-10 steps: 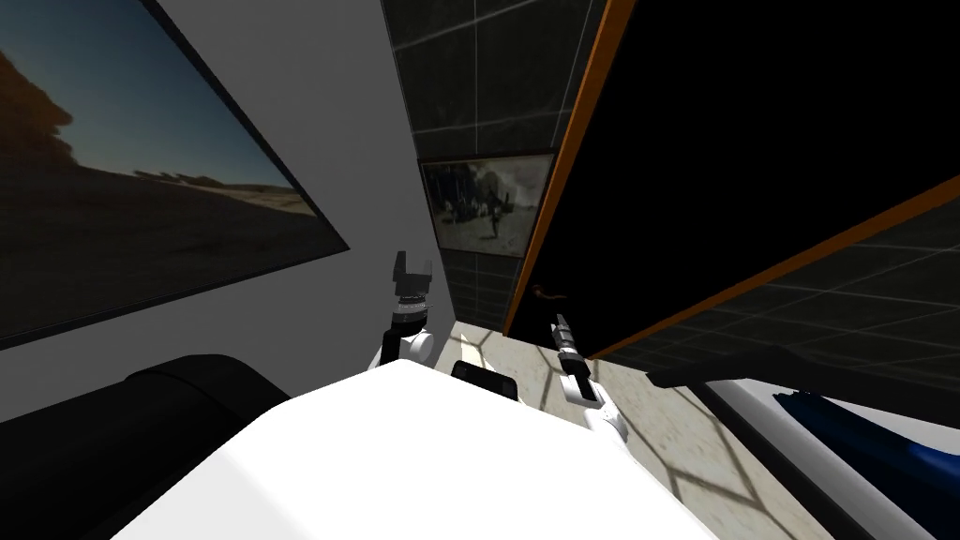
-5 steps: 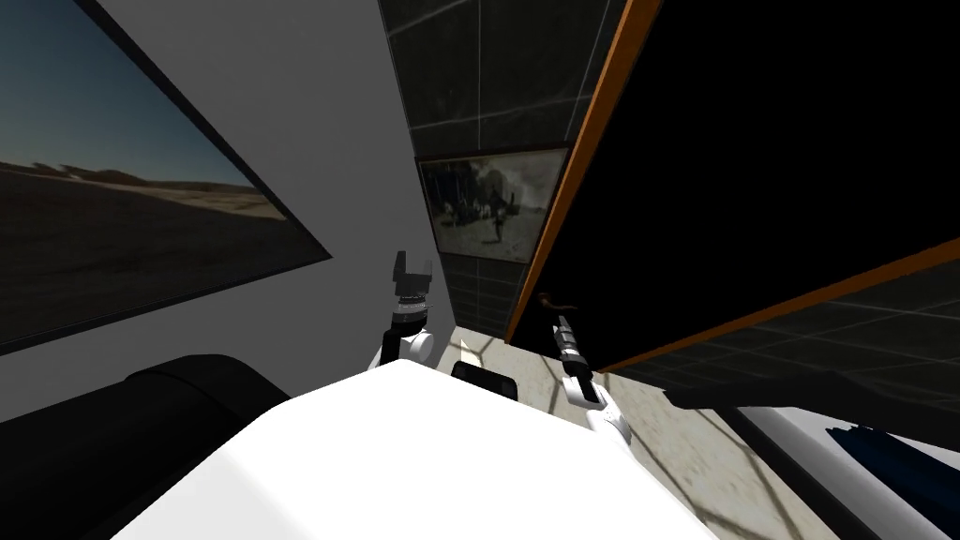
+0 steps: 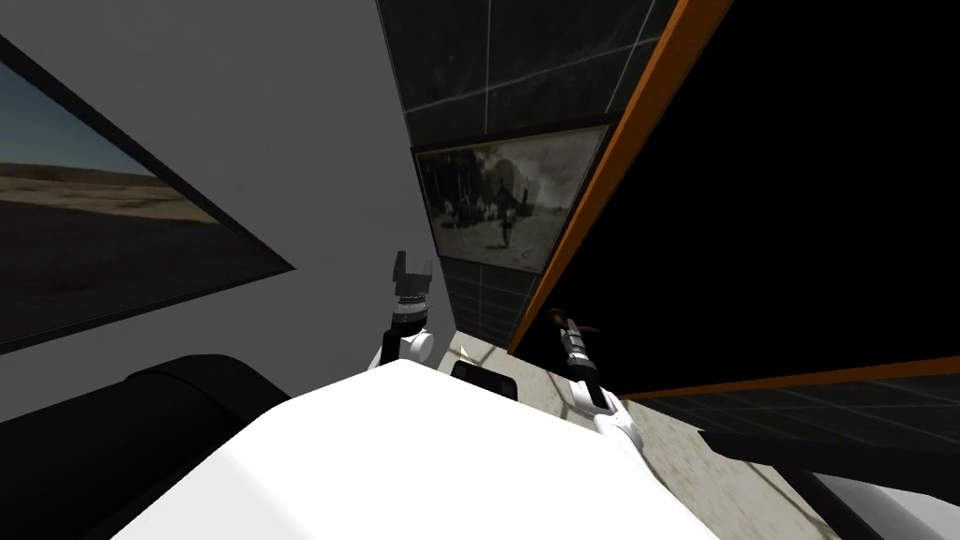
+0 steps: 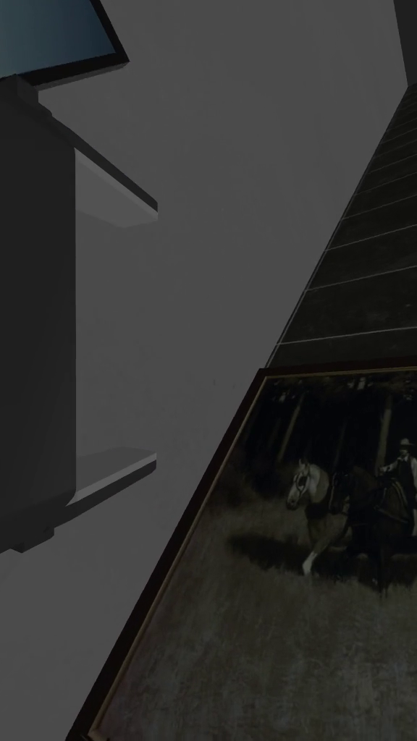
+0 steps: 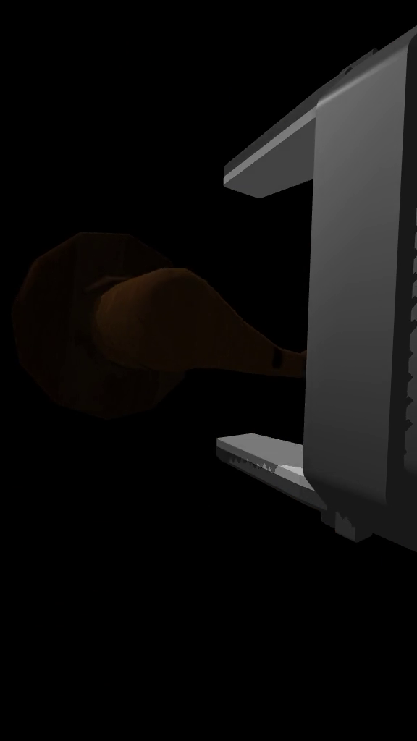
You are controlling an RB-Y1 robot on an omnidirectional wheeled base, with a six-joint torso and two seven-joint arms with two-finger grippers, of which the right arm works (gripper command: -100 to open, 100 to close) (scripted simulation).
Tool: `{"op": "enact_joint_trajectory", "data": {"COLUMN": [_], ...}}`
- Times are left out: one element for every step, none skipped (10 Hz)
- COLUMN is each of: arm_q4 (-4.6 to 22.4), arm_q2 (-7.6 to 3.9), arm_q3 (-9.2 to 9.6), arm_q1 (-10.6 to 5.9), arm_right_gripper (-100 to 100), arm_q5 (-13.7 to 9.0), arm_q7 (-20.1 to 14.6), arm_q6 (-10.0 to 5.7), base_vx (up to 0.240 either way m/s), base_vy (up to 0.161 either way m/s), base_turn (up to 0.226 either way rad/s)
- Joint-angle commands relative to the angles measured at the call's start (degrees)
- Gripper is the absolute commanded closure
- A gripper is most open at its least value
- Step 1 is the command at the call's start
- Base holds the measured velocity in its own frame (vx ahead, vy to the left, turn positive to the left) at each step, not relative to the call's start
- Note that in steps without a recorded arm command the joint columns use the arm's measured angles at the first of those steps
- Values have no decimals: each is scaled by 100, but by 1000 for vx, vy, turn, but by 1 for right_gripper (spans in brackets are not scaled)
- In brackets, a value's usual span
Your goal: Pull the door open
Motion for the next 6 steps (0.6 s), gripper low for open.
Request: {"op": "enact_joint_trajectory", "data": {"arm_q4": [38,63,63,63,63,63], "arm_q2": [-41,-37,-37,-37,-37,-37], "arm_q3": [-60,-40,-40,-40,-40,-40], "arm_q1": [10,-16,-16,-16,-16,-16], "arm_right_gripper": [-100,-100,100,100,100,100], "arm_q5": [-42,-28,-28,-28,-28,-28], "arm_q7": [4,1,1,1,1,1], "arm_q6": [-14,-23,-23,-23,-23,-23], "base_vx": [194,88,-12,-32,-26,-16], "base_vy": [-52,-23,2,7,3,0], "base_turn": [79,17,-12,-9,1,1]}}
